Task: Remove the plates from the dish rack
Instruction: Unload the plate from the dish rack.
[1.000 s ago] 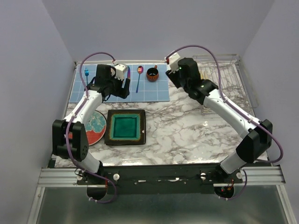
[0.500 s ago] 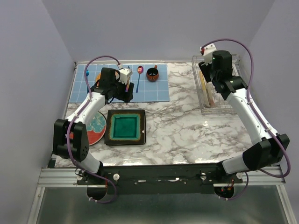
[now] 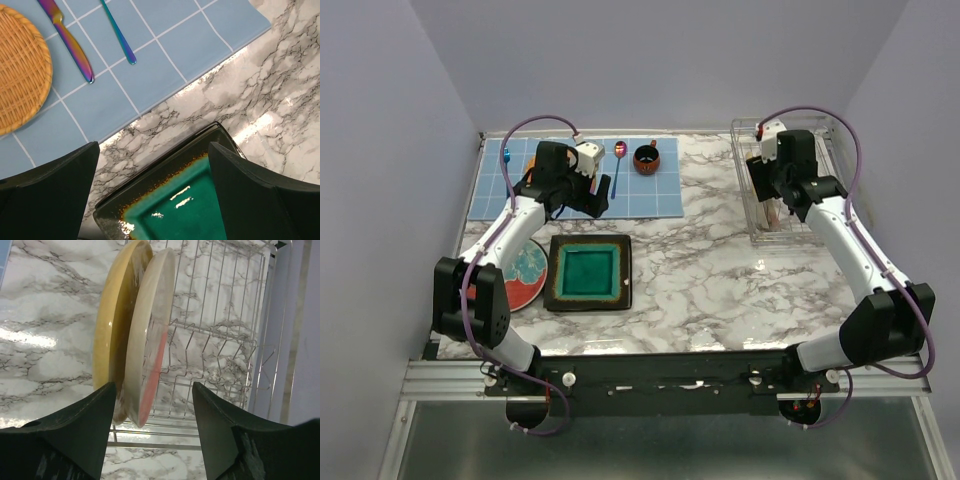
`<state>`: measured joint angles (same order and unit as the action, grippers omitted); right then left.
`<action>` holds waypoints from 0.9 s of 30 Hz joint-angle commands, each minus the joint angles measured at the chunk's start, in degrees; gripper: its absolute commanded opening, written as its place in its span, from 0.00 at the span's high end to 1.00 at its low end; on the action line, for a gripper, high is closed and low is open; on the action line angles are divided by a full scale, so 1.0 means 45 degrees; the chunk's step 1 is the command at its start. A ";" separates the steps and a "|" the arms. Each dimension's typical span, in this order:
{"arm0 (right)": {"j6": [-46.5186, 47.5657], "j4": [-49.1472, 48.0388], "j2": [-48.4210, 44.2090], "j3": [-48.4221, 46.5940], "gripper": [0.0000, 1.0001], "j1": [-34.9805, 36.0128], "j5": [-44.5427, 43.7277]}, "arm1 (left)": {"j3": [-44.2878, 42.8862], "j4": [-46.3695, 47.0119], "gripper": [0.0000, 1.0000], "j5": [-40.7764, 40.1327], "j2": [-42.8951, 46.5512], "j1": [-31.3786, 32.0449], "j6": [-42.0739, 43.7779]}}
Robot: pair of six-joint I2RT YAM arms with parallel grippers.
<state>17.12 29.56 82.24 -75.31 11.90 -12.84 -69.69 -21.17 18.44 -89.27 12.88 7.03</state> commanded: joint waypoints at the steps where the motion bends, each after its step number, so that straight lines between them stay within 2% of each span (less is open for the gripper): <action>1: -0.0641 -0.0378 -0.0209 0.0368 0.29 -0.0086 0.0802 | -0.0373 -0.0081 0.01 -0.0054 0.0249 0.0066 0.0235; 19: -0.0836 -0.1276 0.1002 0.0603 0.37 -0.0477 0.1251 | -0.0197 -0.0081 0.01 -0.0269 0.0483 0.0066 0.0392; 26: -0.1168 -0.1218 0.1569 0.0446 0.55 -0.0652 0.2032 | -0.0099 -0.0081 0.01 -0.0385 0.0542 0.0066 0.0431; 27: -0.1207 -0.1237 0.1608 0.0446 0.63 -0.0672 0.2111 | -0.0099 -0.0081 0.01 -0.0386 0.0523 0.0066 0.0469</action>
<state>13.54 24.91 88.03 -72.16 9.34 -7.44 -70.11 -21.15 18.31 -89.12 12.88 8.27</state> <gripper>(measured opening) 0.484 0.987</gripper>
